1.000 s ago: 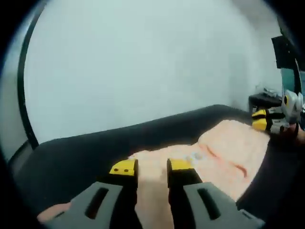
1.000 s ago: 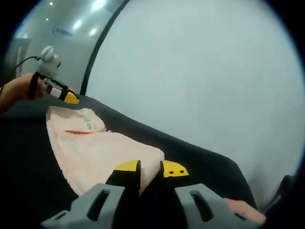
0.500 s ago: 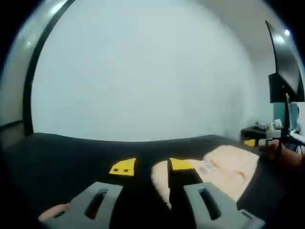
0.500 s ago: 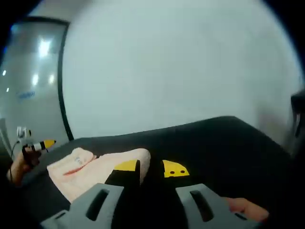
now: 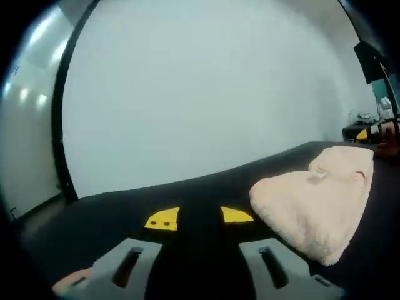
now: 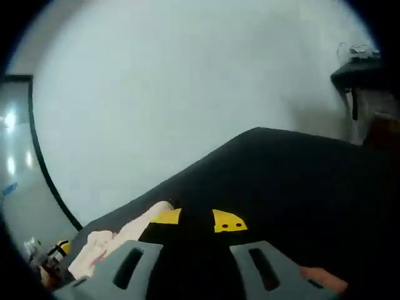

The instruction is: Fold the towel on the table until its edges align and the towel forms a compact rectangular stack.

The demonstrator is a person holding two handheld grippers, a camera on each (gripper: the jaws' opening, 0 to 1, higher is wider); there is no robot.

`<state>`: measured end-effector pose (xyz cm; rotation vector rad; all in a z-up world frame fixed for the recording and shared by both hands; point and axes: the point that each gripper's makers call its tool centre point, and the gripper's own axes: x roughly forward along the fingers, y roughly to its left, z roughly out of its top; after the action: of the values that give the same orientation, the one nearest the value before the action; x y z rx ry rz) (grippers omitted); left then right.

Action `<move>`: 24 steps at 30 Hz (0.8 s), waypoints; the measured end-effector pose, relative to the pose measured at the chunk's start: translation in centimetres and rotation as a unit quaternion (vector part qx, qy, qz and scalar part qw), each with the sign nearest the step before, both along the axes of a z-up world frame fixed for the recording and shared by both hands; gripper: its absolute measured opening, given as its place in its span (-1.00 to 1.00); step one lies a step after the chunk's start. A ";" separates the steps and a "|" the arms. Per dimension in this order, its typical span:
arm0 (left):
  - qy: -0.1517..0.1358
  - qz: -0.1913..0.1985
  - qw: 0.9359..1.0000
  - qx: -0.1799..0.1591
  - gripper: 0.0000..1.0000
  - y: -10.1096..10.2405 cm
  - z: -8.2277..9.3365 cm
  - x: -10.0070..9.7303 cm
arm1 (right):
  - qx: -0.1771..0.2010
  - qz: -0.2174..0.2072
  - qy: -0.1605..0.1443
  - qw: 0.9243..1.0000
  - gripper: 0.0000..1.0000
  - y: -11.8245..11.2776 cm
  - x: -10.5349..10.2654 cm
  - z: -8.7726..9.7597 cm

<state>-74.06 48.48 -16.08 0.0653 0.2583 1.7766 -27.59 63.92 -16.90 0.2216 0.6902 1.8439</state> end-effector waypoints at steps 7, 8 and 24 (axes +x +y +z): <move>-0.032 -0.004 0.999 0.000 -0.48 -1.1 0.0 -0.4 | -0.083 -0.004 0.006 0.997 -0.05 -2.3 -4.6 -3.6; -0.038 -0.001 0.999 0.002 -0.49 -1.4 0.0 -0.7 | -0.073 -0.010 -0.025 0.997 -0.10 -2.3 -4.3 -3.8; -0.152 0.021 0.987 0.042 -0.49 -2.4 -0.4 -4.4 | 0.010 -0.012 -0.083 0.996 -0.90 -3.7 -6.9 2.6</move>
<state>-78.50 46.09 -16.50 -0.1520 -0.0351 1.8105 -34.51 60.27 -14.26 0.0879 0.5504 1.8230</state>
